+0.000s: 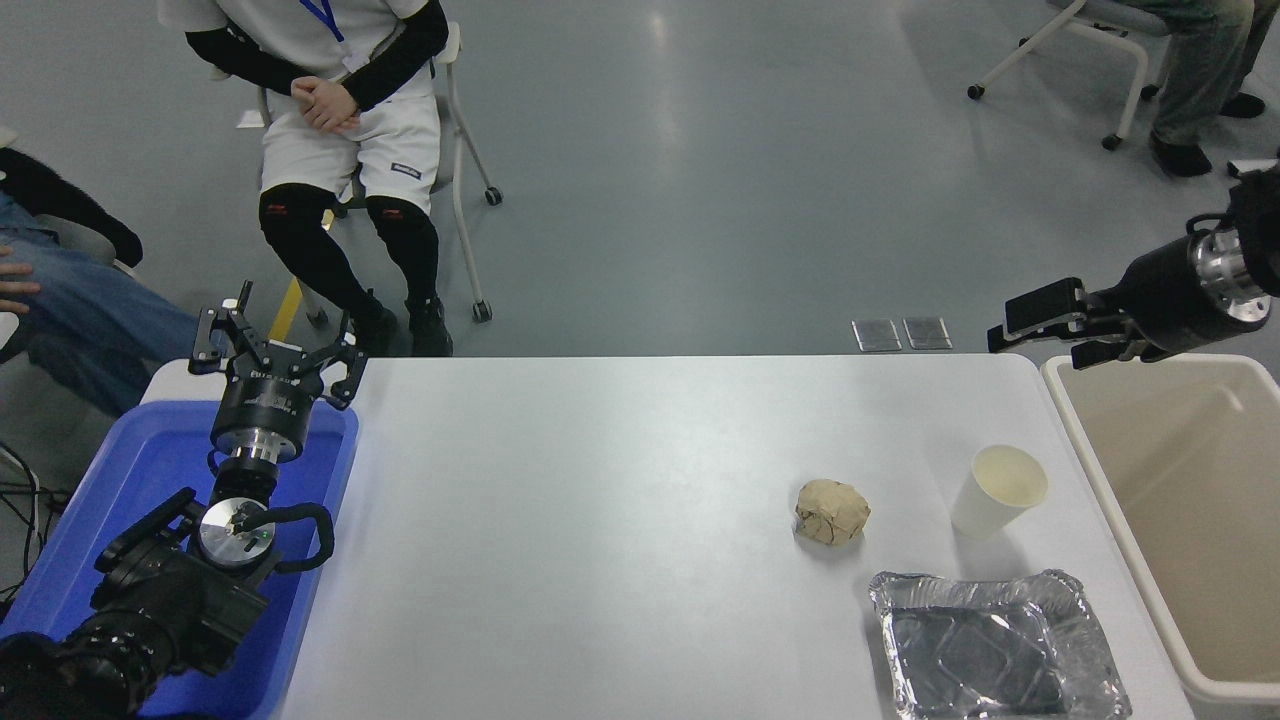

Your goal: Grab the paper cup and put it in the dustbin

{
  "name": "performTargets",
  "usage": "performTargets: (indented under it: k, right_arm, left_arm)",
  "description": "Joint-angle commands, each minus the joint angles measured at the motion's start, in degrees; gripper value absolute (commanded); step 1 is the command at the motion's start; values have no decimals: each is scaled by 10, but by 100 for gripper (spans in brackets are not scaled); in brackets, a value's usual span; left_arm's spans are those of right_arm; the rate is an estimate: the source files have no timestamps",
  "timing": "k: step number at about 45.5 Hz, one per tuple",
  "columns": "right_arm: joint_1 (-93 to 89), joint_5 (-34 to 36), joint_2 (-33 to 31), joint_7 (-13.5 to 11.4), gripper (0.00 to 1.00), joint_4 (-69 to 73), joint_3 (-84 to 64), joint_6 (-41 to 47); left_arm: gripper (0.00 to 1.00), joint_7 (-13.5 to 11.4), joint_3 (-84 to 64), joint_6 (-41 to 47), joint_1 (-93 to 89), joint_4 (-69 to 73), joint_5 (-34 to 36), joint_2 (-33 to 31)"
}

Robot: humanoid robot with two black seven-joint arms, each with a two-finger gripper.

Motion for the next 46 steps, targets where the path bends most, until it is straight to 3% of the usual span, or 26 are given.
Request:
performTargets:
  k: [1, 11, 25, 46]
  right_arm:
    - [66, -53, 31, 0, 100, 33, -4, 110]
    - [72, -60, 87, -3, 100, 31, -16, 110]
    - [29, -64, 89, -58, 100, 11, -16, 110]
    - [-2, -59, 79, -60, 100, -10, -12, 79]
  left_arm:
    - [99, 0, 0, 0, 0, 0, 0, 0]
    - [99, 0, 0, 0, 0, 0, 0, 0]
    - [99, 0, 0, 0, 0, 1, 0, 0]
    - [99, 0, 0, 0, 0, 0, 0, 0]
